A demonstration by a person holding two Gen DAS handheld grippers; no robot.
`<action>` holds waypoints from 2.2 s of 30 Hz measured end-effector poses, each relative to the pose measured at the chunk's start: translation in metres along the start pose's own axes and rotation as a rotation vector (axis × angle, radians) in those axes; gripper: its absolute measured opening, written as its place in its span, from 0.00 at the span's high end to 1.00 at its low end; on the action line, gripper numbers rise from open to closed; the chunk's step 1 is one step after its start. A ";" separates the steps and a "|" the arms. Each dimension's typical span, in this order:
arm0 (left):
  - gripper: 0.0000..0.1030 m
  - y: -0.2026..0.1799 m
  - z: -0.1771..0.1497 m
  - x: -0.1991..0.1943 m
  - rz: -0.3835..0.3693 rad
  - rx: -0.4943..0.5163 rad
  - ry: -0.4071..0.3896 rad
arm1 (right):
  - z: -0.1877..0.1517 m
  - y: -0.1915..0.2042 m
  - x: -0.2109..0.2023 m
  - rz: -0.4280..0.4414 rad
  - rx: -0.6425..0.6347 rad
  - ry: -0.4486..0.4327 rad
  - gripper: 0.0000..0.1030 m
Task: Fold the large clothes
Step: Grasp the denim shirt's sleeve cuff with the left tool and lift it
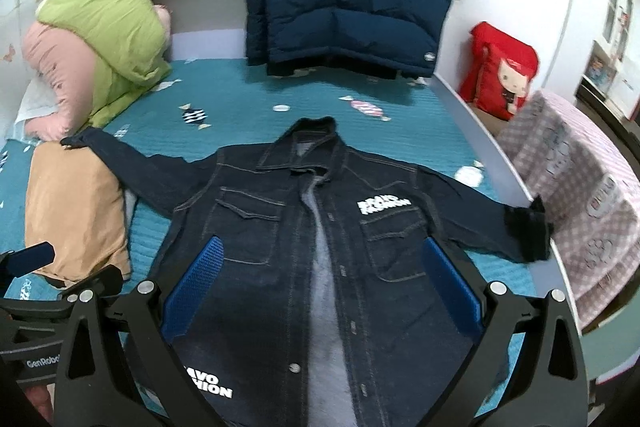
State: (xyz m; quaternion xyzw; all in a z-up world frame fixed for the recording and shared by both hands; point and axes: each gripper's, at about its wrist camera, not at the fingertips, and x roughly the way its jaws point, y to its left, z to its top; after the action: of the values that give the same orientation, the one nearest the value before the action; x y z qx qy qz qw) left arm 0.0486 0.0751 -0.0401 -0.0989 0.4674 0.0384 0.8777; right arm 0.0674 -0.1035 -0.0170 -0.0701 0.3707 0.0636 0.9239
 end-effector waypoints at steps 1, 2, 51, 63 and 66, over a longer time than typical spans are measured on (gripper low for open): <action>0.03 0.005 0.002 0.003 0.008 -0.009 0.005 | 0.003 0.003 0.004 0.015 -0.003 0.005 0.07; 0.03 0.011 0.004 0.006 0.016 -0.017 0.010 | 0.006 0.008 0.011 0.038 -0.009 0.012 0.07; 0.85 0.252 0.209 0.158 -0.057 -0.459 -0.051 | 0.054 0.104 0.362 0.390 0.189 0.604 0.87; 0.86 0.116 0.235 0.073 -0.129 -0.167 -0.208 | 0.055 0.087 0.350 0.459 0.286 0.575 0.86; 0.86 0.061 0.233 0.063 -0.185 -0.062 -0.219 | 0.063 0.052 0.313 0.482 0.328 0.480 0.85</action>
State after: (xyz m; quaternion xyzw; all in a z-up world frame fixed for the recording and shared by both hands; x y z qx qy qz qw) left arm 0.2640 0.1821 0.0257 -0.1639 0.3565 -0.0175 0.9197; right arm 0.3255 -0.0206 -0.1936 0.1549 0.5877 0.2009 0.7683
